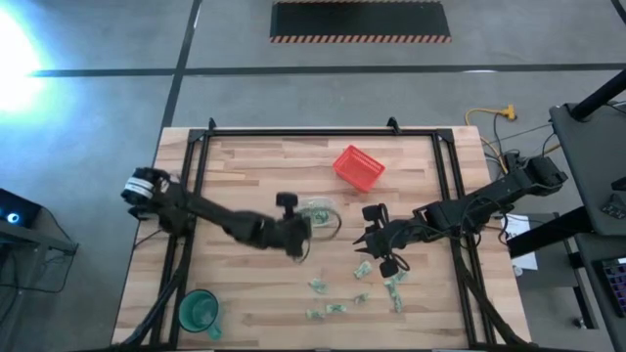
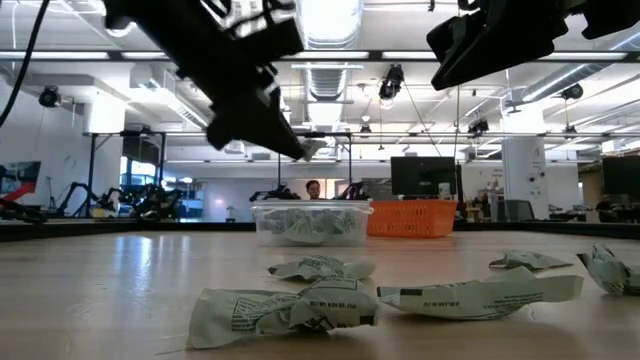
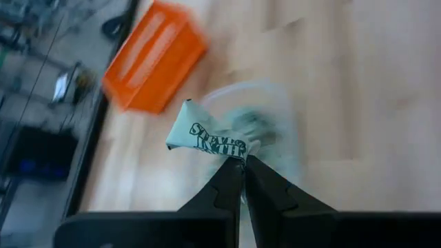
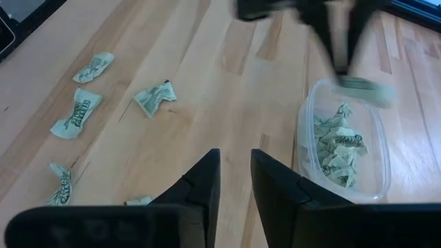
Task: Pick and place items into bin
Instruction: Put the stevia packet into the transparent bin
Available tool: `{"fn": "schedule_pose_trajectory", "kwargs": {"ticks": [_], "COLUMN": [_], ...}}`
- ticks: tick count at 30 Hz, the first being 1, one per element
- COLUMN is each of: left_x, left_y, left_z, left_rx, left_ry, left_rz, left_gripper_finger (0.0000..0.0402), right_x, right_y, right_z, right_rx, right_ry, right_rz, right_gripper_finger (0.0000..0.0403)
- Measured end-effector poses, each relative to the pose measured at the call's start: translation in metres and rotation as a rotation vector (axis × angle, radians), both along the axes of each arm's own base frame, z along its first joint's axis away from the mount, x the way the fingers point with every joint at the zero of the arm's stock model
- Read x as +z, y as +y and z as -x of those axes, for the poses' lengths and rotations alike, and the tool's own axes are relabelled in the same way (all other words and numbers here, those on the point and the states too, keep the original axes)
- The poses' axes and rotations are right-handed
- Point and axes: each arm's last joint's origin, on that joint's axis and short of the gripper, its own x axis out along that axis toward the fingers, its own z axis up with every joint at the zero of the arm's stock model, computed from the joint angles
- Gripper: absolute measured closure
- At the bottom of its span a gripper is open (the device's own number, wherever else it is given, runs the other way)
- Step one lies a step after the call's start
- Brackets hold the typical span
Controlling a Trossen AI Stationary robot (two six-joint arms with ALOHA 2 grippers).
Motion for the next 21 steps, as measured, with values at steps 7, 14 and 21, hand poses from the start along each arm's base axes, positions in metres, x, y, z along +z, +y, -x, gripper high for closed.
{"fn": "schedule_pose_trajectory", "kwargs": {"ticks": [7,14,21], "left_x": [-0.001,-0.003,-0.003], "left_y": [0.050,0.054,0.054], "left_z": [0.000,-0.001,-0.001], "left_rx": [0.110,0.067,0.080], "left_ry": [0.064,0.084,0.074], "left_rz": [0.056,0.128,0.146], "left_gripper_finger": [0.0401,0.0401,0.0397], "right_x": [-0.002,-0.002,-0.002], "right_y": [0.000,-0.001,-0.001], "right_z": [0.001,0.002,0.002], "right_rx": [0.000,0.000,0.000], "right_ry": [0.016,0.026,0.025], "right_rz": [0.006,0.010,0.009], "right_gripper_finger": [0.0323,0.0332,0.0331]}}
